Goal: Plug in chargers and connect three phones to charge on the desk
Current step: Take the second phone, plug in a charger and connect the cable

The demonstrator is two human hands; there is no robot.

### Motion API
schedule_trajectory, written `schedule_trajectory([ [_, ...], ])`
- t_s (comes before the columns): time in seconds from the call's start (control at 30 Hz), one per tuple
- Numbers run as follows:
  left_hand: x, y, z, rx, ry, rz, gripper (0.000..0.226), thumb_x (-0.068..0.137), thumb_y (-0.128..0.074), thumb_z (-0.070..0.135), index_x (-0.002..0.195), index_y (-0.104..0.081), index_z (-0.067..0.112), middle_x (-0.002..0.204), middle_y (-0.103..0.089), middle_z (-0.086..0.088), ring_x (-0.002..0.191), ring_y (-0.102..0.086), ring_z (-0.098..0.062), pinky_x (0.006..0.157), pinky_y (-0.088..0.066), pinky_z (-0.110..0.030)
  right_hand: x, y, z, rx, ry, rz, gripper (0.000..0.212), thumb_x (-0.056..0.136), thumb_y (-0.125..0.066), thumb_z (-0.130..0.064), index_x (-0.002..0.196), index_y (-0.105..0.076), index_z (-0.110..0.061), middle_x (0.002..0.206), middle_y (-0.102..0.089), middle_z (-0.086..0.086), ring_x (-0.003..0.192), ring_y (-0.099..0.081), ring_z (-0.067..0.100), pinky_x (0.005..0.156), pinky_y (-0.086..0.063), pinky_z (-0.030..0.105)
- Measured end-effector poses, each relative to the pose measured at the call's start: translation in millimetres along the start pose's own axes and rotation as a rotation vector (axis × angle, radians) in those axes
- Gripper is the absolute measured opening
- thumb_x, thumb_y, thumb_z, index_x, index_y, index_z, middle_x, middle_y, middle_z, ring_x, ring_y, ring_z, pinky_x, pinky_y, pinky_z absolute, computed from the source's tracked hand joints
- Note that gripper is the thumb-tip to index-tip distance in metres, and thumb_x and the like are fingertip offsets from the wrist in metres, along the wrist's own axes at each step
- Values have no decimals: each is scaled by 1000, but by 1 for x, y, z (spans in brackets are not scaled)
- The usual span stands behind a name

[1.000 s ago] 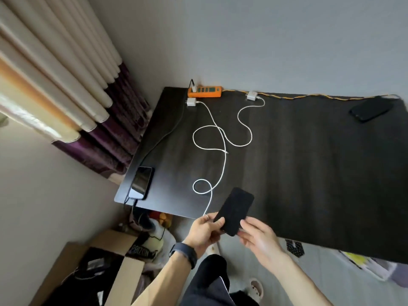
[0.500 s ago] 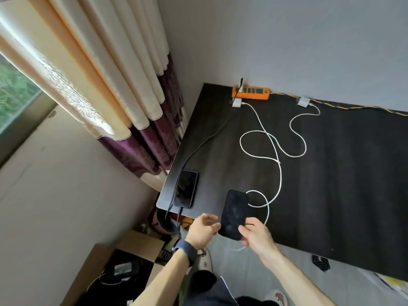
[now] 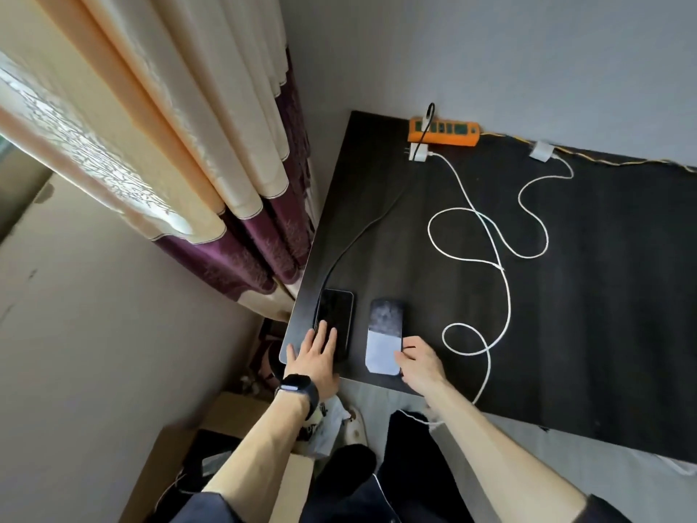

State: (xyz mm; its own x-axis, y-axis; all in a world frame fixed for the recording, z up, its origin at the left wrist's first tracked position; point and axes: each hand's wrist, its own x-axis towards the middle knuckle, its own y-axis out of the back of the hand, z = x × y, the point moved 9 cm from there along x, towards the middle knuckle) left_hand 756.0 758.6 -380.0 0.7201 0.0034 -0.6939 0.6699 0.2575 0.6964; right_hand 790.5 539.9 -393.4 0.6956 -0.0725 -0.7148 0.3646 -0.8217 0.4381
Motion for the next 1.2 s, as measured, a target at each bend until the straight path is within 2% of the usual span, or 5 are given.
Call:
schedule_trajectory([
  [0.17, 5, -3, -4, 36, 25, -23, 87, 91, -49, 25, 157, 8, 23, 164, 21, 1, 152, 11, -25, 119, -7, -61, 1, -2, -11, -87, 1, 43, 15, 92, -59, -21, 106, -65, -22, 99, -74, -2, 92, -67, 21, 74, -47, 26],
  [0.33, 4, -4, -2, 36, 31, -50, 86, 93, -50, 29, 157, 7, 22, 164, 19, 1, 152, 10, -25, 119, -6, -61, 0, -2, -3, -134, -24, 99, 16, 89, -64, -28, 102, -68, -19, 100, -77, 4, 99, -71, 29, 85, -55, 32],
  [0.5, 4, -3, -1, 48, 28, -51, 84, 94, -48, 24, 157, 7, 21, 164, 21, 1, 152, 9, -26, 119, -10, -60, -1, 1, -14, -200, -5, 176, 28, 93, -62, -29, 118, -60, -16, 115, -72, 9, 112, -63, 32, 92, -50, 33],
  [0.8, 2, -3, 0, 59, 31, -85, 87, 92, -49, 23, 157, 8, 20, 163, 22, -1, 152, 10, -27, 120, -10, -59, -7, 1, -18, -318, 6, 236, 33, 97, -59, -28, 129, -57, -20, 125, -64, 12, 116, -59, 33, 96, -46, 36],
  [1.2, -3, 1, 3, 99, 29, -111, 89, 88, -47, 10, 157, 9, 19, 163, 23, -3, 152, 10, -28, 120, -9, -60, -12, 3, -12, -351, 1, 195, 19, 98, -56, -28, 113, -58, -18, 114, -69, 11, 109, -61, 33, 88, -49, 35],
])
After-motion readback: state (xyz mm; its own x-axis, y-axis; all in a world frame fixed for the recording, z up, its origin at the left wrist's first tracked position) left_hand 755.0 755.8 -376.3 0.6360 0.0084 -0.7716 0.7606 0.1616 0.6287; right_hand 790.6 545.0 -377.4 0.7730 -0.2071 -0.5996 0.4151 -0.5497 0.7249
